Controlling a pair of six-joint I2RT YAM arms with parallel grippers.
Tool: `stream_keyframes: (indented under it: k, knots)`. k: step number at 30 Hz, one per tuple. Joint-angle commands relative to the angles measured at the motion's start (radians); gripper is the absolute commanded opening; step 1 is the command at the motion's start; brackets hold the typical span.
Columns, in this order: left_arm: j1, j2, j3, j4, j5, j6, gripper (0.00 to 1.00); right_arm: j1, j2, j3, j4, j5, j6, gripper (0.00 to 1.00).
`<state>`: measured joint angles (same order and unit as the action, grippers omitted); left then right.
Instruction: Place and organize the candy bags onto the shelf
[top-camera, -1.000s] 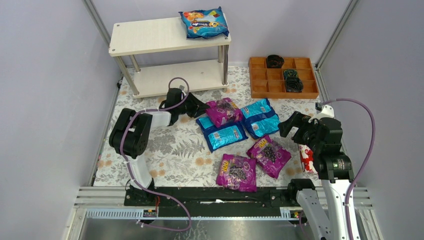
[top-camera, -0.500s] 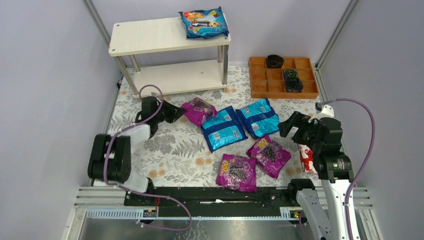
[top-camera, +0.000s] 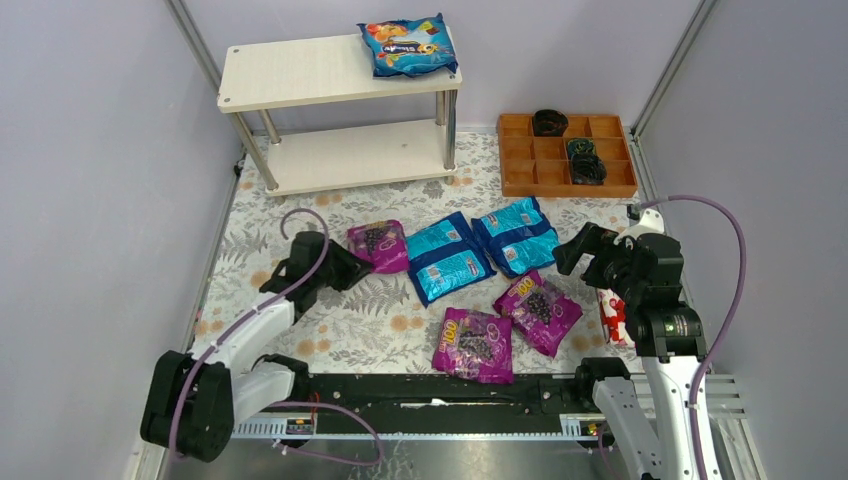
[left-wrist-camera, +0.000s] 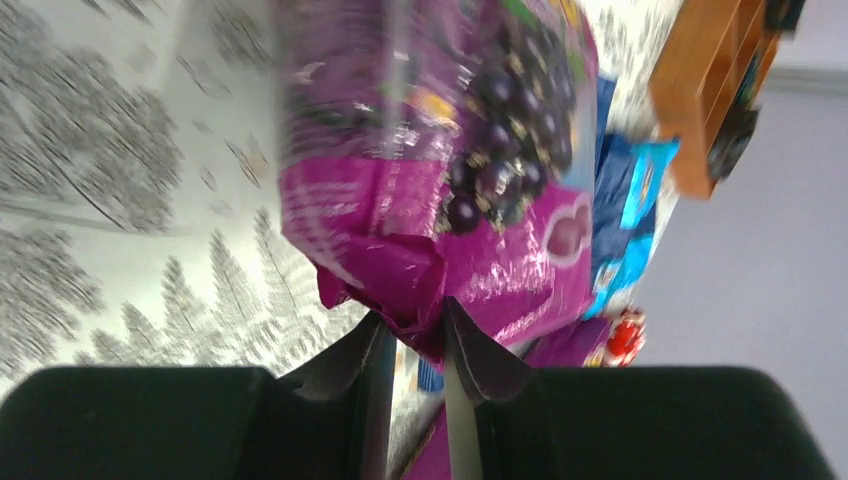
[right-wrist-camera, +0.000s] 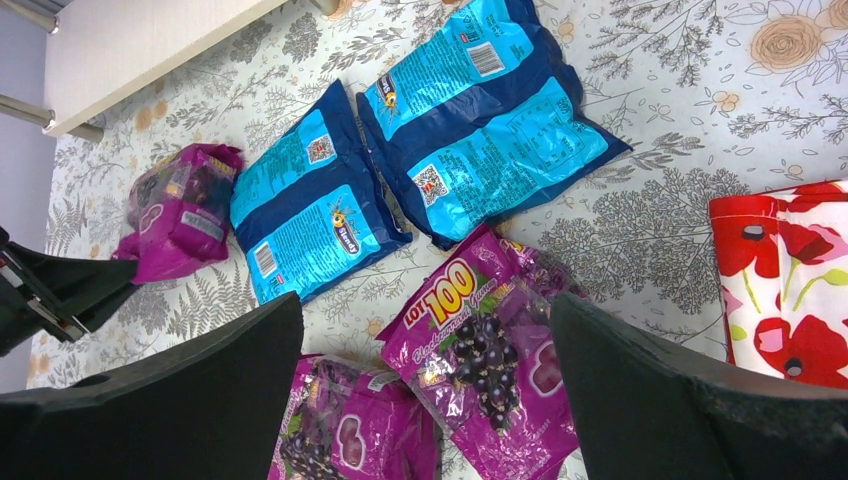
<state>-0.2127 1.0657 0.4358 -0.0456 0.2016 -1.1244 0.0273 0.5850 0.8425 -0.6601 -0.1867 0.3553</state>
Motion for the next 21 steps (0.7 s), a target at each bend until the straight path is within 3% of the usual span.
stream_keyframes:
  k: [1, 5, 9, 13, 15, 16, 19, 21]
  knots:
    - [-0.159, -0.07, 0.098, -0.156, -0.101, 0.048, 0.35, 0.006, 0.005, -0.001, 0.032, -0.031, -0.017, 1.0]
    - [-0.175, -0.095, 0.146, -0.319, -0.159, 0.128, 0.73, 0.006, -0.003, -0.001, 0.031, -0.022, -0.018, 1.0]
    - [-0.171, -0.089, 0.189, -0.38, -0.124, 0.207, 0.98, 0.007, 0.006, -0.002, 0.031, -0.026, -0.018, 1.0]
    - [-0.088, -0.022, 0.193, -0.397, 0.022, 0.213, 0.99, 0.007, 0.019, -0.002, 0.034, -0.034, -0.017, 1.0]
    - [0.007, -0.014, 0.174, -0.38, 0.094, 0.214, 0.99, 0.006, 0.019, -0.001, 0.033, -0.034, -0.018, 1.0]
    - [0.114, -0.048, 0.149, -0.354, 0.124, 0.211, 0.99, 0.007, 0.015, -0.002, 0.031, -0.029, -0.019, 1.0]
    - [0.159, -0.114, 0.105, -0.302, 0.122, 0.168, 0.99, 0.006, 0.015, -0.002, 0.031, -0.024, -0.018, 1.0]
    - [0.165, -0.139, 0.027, -0.18, 0.184, 0.09, 0.99, 0.006, 0.022, -0.002, 0.034, -0.026, -0.016, 1.0]
